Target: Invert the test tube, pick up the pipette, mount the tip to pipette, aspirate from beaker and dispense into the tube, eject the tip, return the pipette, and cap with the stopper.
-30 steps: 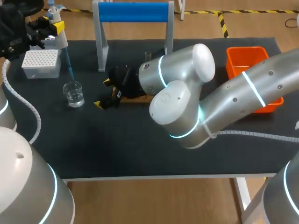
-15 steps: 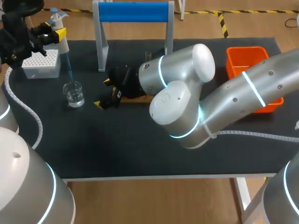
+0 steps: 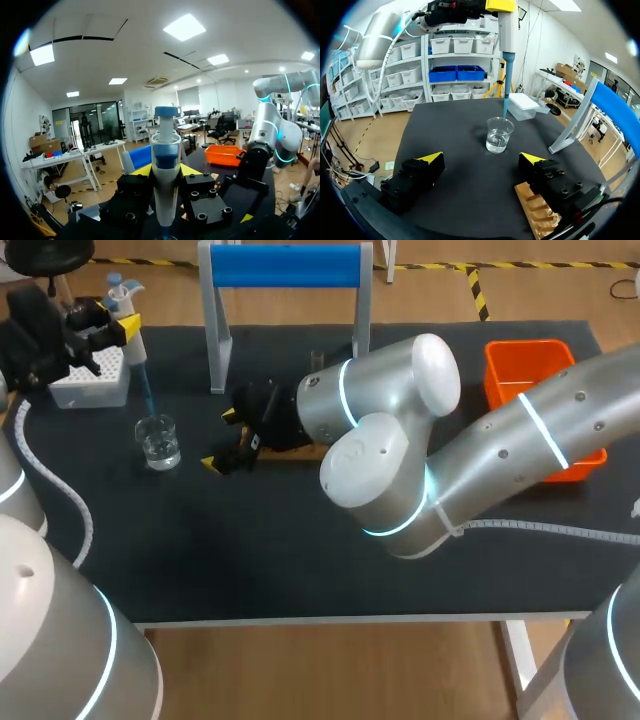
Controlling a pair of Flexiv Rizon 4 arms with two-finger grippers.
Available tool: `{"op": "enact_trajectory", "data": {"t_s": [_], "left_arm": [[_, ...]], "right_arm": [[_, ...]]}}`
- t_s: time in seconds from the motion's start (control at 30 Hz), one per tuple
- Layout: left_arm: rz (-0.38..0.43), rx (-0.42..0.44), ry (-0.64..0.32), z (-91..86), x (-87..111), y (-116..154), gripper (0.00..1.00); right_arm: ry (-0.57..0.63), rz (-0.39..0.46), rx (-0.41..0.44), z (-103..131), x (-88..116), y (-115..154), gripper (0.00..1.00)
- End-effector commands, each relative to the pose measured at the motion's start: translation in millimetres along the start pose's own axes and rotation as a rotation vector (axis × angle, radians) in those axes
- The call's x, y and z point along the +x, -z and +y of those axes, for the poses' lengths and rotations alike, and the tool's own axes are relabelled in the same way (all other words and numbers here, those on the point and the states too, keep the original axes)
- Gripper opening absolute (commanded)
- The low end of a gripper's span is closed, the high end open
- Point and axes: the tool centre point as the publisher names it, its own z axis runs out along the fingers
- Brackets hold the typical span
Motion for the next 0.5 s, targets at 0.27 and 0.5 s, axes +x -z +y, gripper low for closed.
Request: {"op": "enact_trajectory", "data": {"t_s": [0.27, 0.5], "left_arm": [[0.004, -0.018, 0.005, 16.1, -0.5, -6, 0.00], [0.002, -0.032, 0.014, 26.6, 0.3, -7, 0.00]], "right_arm": [[0.000, 0.000, 0.000, 0, 0, 0, 1.00], [0.000, 0.000, 0.000, 0, 0, 0, 1.00]]}}
